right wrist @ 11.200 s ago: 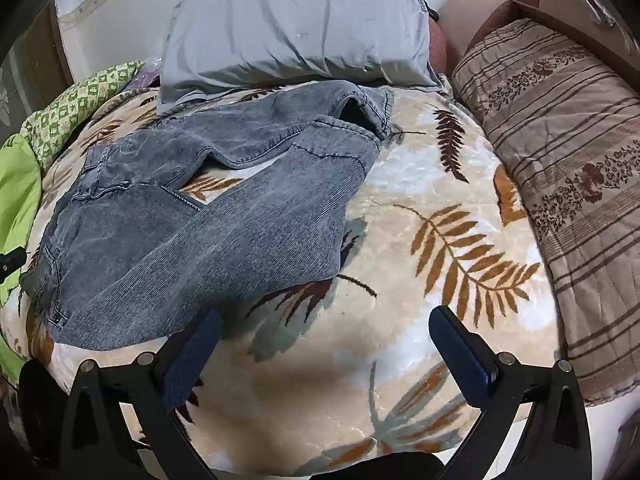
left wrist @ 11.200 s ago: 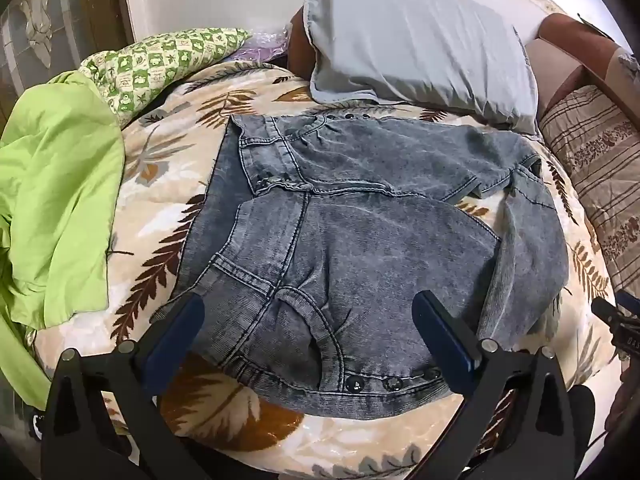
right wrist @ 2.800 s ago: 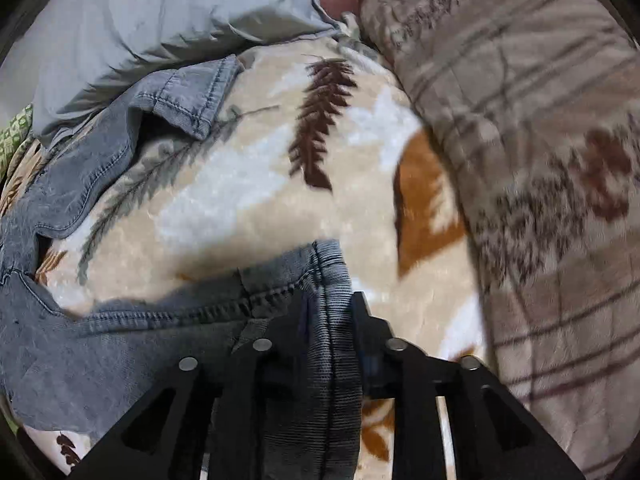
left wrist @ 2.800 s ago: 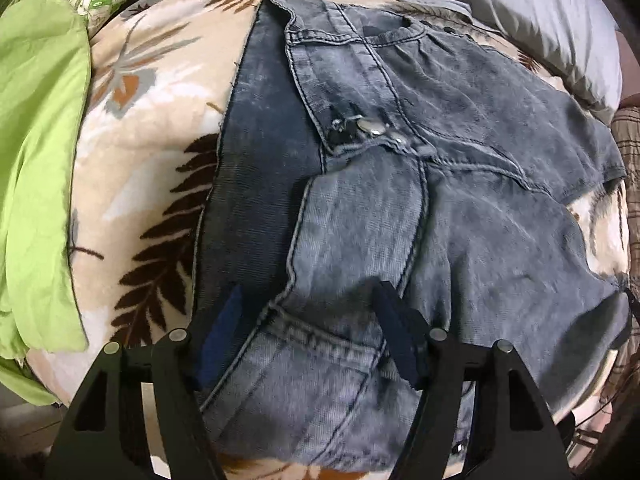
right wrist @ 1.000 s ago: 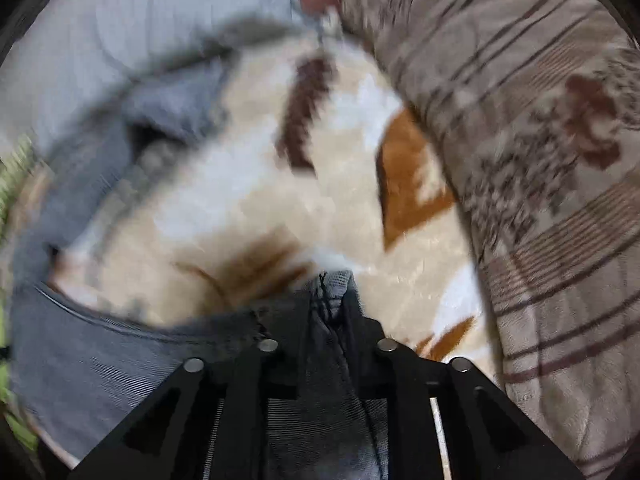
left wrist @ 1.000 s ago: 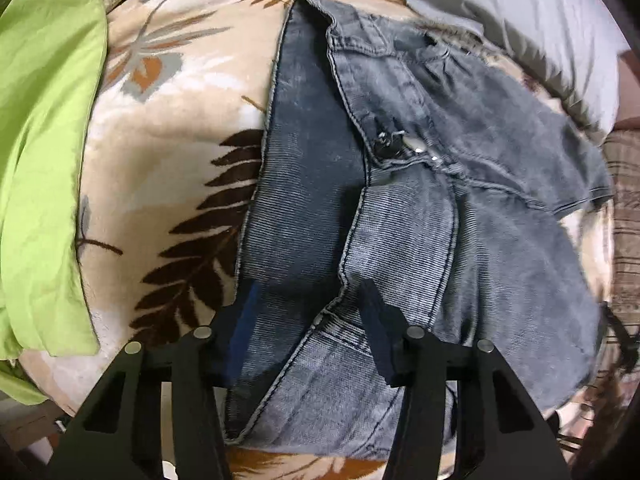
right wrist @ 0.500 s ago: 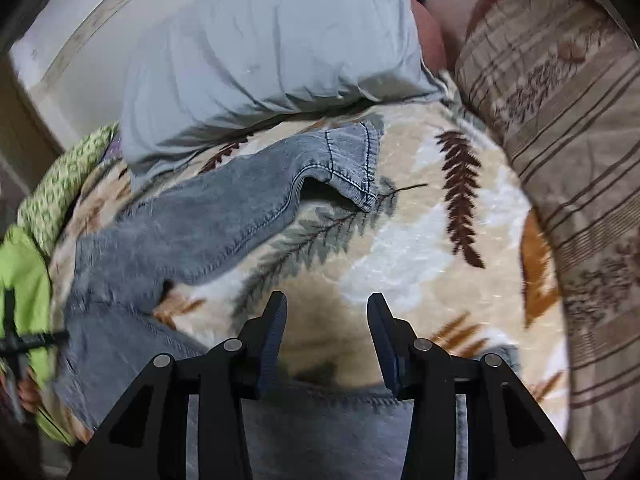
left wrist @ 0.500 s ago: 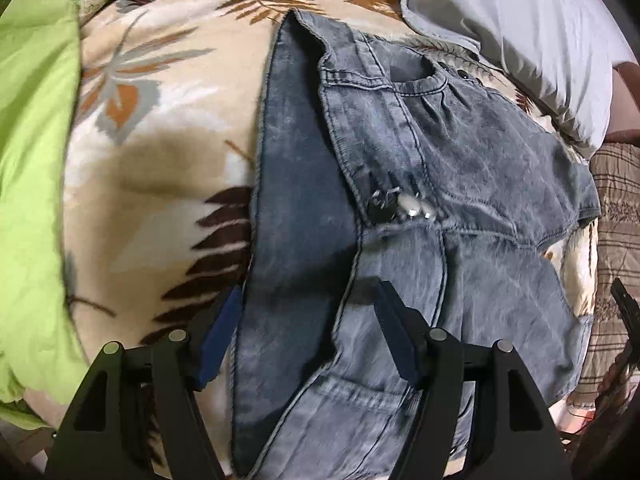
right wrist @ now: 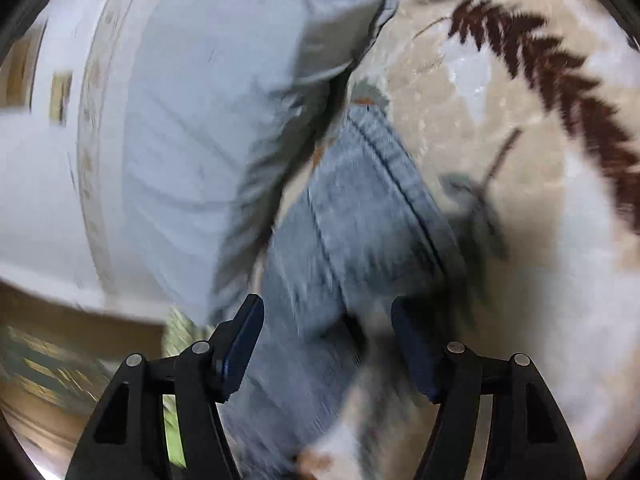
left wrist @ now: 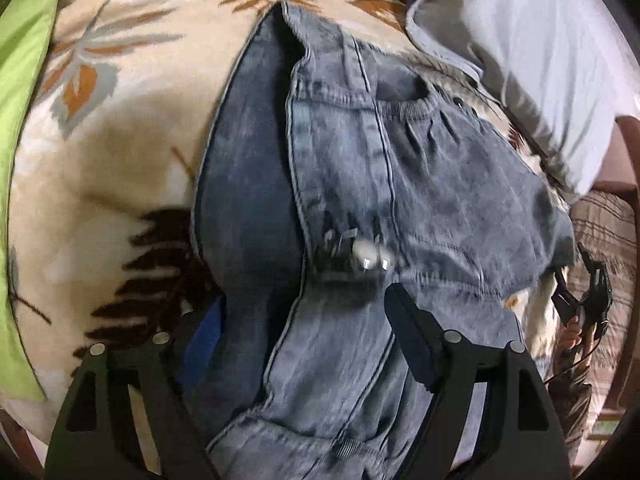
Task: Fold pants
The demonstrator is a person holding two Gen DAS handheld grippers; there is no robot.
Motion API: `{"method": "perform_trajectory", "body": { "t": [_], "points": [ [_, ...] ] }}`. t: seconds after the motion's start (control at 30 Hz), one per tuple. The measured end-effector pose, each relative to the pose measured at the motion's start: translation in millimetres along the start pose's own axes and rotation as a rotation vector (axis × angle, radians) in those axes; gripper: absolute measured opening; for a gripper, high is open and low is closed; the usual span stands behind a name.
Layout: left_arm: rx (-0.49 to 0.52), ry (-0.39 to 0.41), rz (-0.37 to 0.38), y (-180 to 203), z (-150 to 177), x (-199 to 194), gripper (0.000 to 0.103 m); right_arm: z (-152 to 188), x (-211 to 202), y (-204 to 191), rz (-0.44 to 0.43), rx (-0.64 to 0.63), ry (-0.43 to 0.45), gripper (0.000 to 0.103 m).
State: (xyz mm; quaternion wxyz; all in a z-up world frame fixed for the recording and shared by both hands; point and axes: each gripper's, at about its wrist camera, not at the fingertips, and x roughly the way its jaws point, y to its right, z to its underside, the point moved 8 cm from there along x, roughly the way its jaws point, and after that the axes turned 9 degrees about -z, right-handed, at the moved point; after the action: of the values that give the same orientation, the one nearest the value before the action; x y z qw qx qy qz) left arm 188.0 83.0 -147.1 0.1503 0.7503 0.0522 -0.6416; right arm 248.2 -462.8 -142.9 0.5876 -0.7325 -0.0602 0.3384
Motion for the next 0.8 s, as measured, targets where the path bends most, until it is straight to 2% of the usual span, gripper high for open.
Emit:
{"method": "perform_trajectory", "body": {
  "t": [0.03,0.07,0.1,0.17,0.2,0.23,0.3,0.37,0.43,0.47,0.53,0.63,0.67,0.7,0.73,0.8],
  "points": [
    [-0.006,0.004,-0.004,3,-3,0,0.060,-7,3,1,0.051,-0.017,0.008,0.021],
    [-0.003,-0.002,0.004,7,-3,-1,0.052,-16,2,-5,0.104,-0.068,0.006,0.005],
    [0.011,0.000,-0.013,12,-2,-4,0.048,-29,-7,-23,0.128,-0.157,0.045,0.005],
    [0.082,0.037,-0.099,20,-1,-8,0.048,-44,-34,-69,0.131,-0.383,0.128,0.006],
    [0.105,0.049,-0.126,22,0,-7,0.048,-45,-40,-77,0.161,-0.458,0.140,0.007],
    [0.131,0.055,-0.165,25,1,-3,0.048,-47,-43,-79,0.241,-0.547,0.134,0.007],
    [0.158,0.059,-0.211,28,2,8,0.048,-49,-35,-49,0.401,-0.581,0.060,0.009],
    [0.147,0.058,-0.221,27,2,12,0.050,-50,-29,1,0.535,-0.511,-0.038,0.013],
    [0.132,0.053,-0.201,24,3,8,0.051,-45,-32,27,0.530,-0.437,-0.085,0.017],
    [0.133,0.041,-0.188,22,4,6,0.051,-44,-38,30,0.494,-0.413,-0.074,0.018],
    [0.143,0.028,-0.180,14,5,0,0.051,-47,-57,23,0.423,-0.399,-0.034,0.024],
    [0.127,0.038,-0.170,0,-5,-18,0.051,-64,-88,9,0.412,-0.429,0.048,0.031],
    [0.108,0.054,-0.168,-3,-13,-24,0.051,-74,-97,5,0.411,-0.427,0.078,0.037],
    [0.095,0.065,-0.164,-3,-20,-28,0.053,-82,-102,1,0.412,-0.422,0.097,0.044],
    [0.078,0.071,-0.152,-2,-29,-30,0.059,-92,-103,-1,0.410,-0.414,0.107,0.047],
    [0.056,0.071,-0.132,3,-47,-27,0.069,-105,-90,-8,0.386,-0.393,0.076,0.054]
  ]
}}
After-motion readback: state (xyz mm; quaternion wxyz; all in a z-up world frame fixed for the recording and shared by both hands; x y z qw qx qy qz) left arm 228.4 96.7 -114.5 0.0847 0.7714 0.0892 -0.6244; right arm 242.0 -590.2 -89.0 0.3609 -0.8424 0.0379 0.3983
